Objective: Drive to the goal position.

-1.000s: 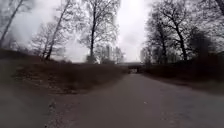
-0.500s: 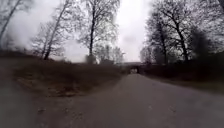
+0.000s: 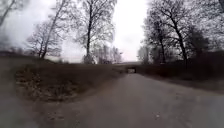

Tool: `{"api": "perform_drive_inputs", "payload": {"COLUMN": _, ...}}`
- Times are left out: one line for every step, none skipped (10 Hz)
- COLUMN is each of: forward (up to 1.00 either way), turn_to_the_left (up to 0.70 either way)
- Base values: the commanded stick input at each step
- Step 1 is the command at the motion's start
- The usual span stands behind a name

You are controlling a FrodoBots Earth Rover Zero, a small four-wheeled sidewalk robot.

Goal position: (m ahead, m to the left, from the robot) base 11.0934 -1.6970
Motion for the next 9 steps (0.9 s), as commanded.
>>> {"api": "perform_drive_inputs", "payload": {"forward": 0.7, "turn_to_the_left": 0.0}}
{"api": "perform_drive_inputs", "payload": {"forward": 0.7, "turn_to_the_left": 0.0}}
{"api": "perform_drive_inputs", "payload": {"forward": 0.7, "turn_to_the_left": 0.0}}
{"api": "perform_drive_inputs", "payload": {"forward": 0.7, "turn_to_the_left": 0.0}}
{"api": "perform_drive_inputs", "payload": {"forward": 0.7, "turn_to_the_left": 0.0}}
{"api": "perform_drive_inputs", "payload": {"forward": 0.7, "turn_to_the_left": -0.03}}
{"api": "perform_drive_inputs", "payload": {"forward": 0.7, "turn_to_the_left": -0.1}}
{"api": "perform_drive_inputs", "payload": {"forward": 0.7, "turn_to_the_left": -0.13}}
{"api": "perform_drive_inputs", "payload": {"forward": 0.7, "turn_to_the_left": -0.1}}
